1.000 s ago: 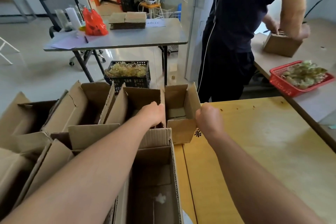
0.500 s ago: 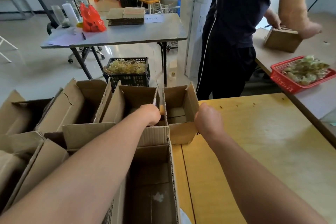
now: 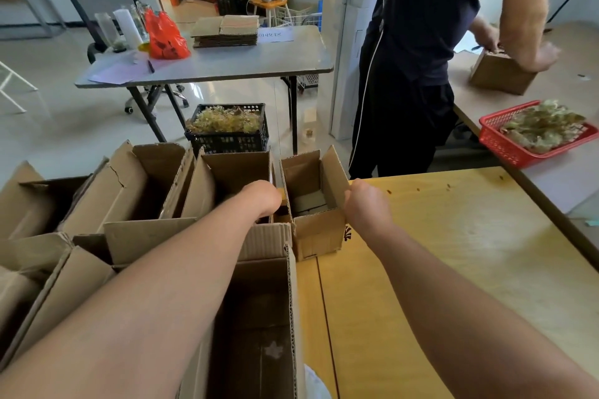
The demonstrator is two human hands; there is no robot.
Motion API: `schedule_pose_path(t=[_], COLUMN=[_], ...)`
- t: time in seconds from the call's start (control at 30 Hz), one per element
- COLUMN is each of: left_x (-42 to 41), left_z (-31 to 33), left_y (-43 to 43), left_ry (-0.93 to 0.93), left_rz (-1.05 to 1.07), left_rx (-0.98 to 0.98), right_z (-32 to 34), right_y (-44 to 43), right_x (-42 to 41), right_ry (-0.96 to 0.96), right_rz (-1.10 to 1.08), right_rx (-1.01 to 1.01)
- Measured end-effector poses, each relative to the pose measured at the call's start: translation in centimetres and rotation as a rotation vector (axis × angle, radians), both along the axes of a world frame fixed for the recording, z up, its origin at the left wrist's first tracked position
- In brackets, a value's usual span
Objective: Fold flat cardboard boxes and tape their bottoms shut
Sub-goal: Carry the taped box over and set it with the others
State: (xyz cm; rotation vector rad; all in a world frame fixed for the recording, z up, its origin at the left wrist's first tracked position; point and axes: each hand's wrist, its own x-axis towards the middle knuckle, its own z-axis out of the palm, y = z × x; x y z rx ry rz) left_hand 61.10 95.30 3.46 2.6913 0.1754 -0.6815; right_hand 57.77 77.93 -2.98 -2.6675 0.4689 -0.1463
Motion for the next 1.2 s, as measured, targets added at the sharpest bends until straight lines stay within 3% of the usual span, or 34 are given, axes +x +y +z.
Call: schedule_pose_path(t=[0.33, 0.57, 0.93, 1.2], left_x=[-0.7, -3.3, -11.9, -27.2], left_z=[1.0, 3.2, 4.9, -0.3], left_y=[0.5, -3.0, -14.9, -24.3], left_ry=[-0.268, -0.512, -0.562, -0.585], left_rz=[-0.065, -0.389, -0.853, -1.053], left_rx=[0.021, 0.096, -0.038, -0.189], right_z=[3.5, 7.3, 10.0, 7.4], right_y=[0.5, -2.1, -11.0, -17.5], right_x=[-2.3, -8.0, -22.8, -39.9], right_ry=[-0.024, -0.058, -0.046, 0.007], right_rz=[0.042, 0.017, -0.301, -0.496], right_rx=[-0.204, -0.295, -0.309, -0.239])
